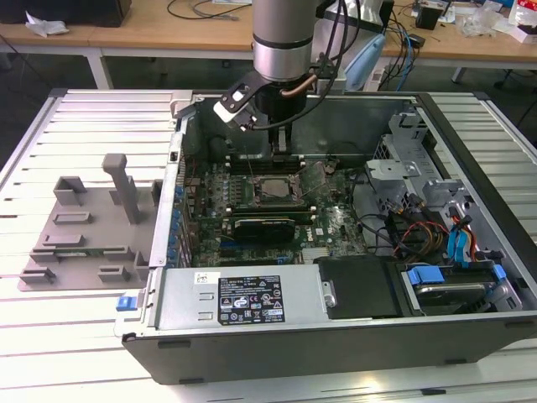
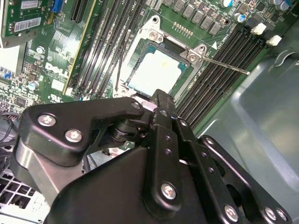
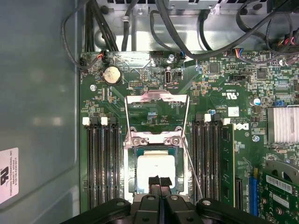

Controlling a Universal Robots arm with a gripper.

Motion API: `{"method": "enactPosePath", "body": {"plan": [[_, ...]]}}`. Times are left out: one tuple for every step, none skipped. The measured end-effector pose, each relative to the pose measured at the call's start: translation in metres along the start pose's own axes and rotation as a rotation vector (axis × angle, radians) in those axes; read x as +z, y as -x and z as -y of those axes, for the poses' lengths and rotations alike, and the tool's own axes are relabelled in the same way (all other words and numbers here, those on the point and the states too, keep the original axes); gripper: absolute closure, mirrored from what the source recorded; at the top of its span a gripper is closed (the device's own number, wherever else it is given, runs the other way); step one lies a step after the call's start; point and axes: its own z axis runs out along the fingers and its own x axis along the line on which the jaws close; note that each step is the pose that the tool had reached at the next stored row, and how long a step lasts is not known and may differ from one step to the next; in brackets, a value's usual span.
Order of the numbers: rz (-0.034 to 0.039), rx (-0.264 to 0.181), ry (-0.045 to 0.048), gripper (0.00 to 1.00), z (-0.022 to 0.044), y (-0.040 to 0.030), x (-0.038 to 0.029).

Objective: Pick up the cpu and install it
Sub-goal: 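Close the cpu cover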

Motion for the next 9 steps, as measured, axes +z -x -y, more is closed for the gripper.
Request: {"method": "enactPosePath", "body": {"plan": [[-0.0001,0.0,0.0001,0.89,0.0,0.0,-0.0001],[0.0,0.0,0.0,0.89,0.0,0.0,-0.0001],[0.0001,0.0,0.0,0.89,0.0,-0.0001,-0.0005],[0.0,0.0,0.0,0.89,-0.0001,-0.0001,-0.0017],[0.0,0.0,0.0,0.89,-0.0001,-0.0001,-0.0024],[0.0002,0.0,-0.0001,0.89,-0.0001,-0.0001,-0.0033],[0.0,0.0,0.0001,0.89,-0.0002,-0.0001,-0.0039],[0.0,0.0,0.0,0.89,-0.0002,-0.0001,-0.0043],[0.0,0.0,0.0,0.89,-0.0003,-0.0001,-0.0054]]}}
